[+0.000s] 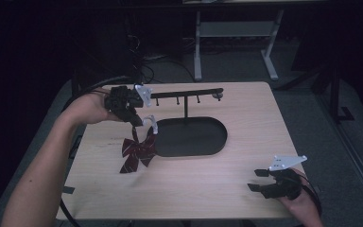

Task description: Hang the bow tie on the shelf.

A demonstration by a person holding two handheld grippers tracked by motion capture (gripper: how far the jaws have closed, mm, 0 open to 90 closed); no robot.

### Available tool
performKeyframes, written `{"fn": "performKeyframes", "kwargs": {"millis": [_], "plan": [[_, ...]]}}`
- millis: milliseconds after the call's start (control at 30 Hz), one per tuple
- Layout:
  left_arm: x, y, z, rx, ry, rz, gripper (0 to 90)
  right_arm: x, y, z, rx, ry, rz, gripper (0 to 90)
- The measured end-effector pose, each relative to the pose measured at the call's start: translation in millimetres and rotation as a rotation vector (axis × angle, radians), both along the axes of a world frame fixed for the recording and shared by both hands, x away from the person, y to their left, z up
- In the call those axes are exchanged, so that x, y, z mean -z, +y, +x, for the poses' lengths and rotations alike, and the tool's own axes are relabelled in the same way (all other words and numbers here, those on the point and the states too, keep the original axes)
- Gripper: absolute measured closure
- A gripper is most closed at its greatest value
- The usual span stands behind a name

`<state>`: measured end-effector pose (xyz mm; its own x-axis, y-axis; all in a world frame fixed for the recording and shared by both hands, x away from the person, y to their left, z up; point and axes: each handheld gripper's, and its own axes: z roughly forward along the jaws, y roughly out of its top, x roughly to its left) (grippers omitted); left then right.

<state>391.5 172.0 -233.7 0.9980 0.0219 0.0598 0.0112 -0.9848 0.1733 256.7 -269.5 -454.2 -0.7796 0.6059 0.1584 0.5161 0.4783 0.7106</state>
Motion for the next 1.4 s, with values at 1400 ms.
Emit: {"fn": "performKeyframes", "kwargs": {"millis": [1400], "plan": [[4.6,-24.4,88.3,-0.144,0.003,0.087,88.5,-0.4,-6.7,3.3,0.007,-0.001,0.021,35.0]]}}
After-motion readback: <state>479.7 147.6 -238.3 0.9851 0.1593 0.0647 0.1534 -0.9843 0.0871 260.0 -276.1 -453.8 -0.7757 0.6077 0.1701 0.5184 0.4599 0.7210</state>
